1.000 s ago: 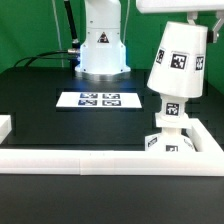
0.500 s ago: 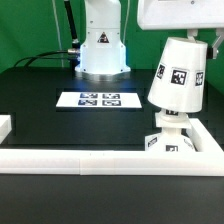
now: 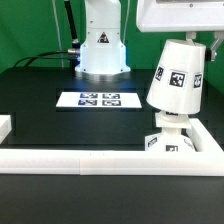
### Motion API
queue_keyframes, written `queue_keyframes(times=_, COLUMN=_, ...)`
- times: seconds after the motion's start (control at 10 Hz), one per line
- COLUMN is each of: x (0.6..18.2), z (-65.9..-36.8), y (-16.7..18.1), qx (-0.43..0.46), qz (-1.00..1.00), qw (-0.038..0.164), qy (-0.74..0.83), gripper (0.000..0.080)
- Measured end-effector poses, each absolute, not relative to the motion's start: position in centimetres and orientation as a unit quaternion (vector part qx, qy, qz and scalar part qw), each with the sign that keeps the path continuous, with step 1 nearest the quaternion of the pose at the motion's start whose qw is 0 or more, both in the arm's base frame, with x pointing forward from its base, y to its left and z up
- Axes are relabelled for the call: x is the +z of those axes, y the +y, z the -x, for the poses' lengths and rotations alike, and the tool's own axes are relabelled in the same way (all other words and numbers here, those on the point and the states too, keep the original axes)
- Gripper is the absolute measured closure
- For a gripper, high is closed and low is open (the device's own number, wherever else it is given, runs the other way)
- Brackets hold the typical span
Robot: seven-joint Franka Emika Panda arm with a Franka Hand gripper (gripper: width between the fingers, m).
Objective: Assemble lamp
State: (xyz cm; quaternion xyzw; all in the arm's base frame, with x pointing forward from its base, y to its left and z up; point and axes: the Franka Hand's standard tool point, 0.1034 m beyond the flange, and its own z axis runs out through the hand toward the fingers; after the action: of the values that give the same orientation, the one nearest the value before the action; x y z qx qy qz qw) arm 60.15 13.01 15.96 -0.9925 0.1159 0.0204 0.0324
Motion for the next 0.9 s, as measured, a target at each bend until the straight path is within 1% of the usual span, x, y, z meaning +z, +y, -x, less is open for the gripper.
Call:
queue_keyframes(times=0.1, x=16.0, z=-60.2, y=12.9, qx=0.02, qz=0.992, qw=0.033, qy=0.116, gripper=0.0754)
queue_keyframes(times=0.2, x=16.0, z=-60.2, y=12.8, qx=0.02, qz=0.992, qw=0.033, qy=0.117, gripper=0.0565)
queue_keyframes(times=0.3, x=16.1, z=-60.2, y=12.8, qx=0.019, qz=0.992, qw=0.033, qy=0.117, gripper=0.0565)
queue_keyframes(times=0.4, x=16.1, z=-60.3, y=12.7, qx=0.019, qz=0.992, qw=0.033, qy=0.118, gripper=0.0363)
queue_keyframes(times=0.5, x=16.2, z=-60.3, y=12.7, qx=0.018, qz=0.992, qw=0.033, qy=0.118, gripper=0.0227)
queue_keyframes(times=0.6, x=16.3, z=-60.3, y=12.7, qx=0.018, qz=0.992, qw=0.033, qy=0.118, gripper=0.0227)
queue_keyframes(times=0.7, x=16.6, z=-60.1, y=12.7, qx=0.018, qz=0.992, qw=0.033, qy=0.12, gripper=0.0123)
queue_keyframes(times=0.8, x=16.9, z=-59.7, y=12.7, qx=0.019, qz=0.991, qw=0.034, qy=0.124, gripper=0.0107)
queue_keyframes(times=0.9, x=17.1, z=-59.0, y=12.8, qx=0.021, qz=0.99, qw=0.034, qy=0.135, gripper=0.0107)
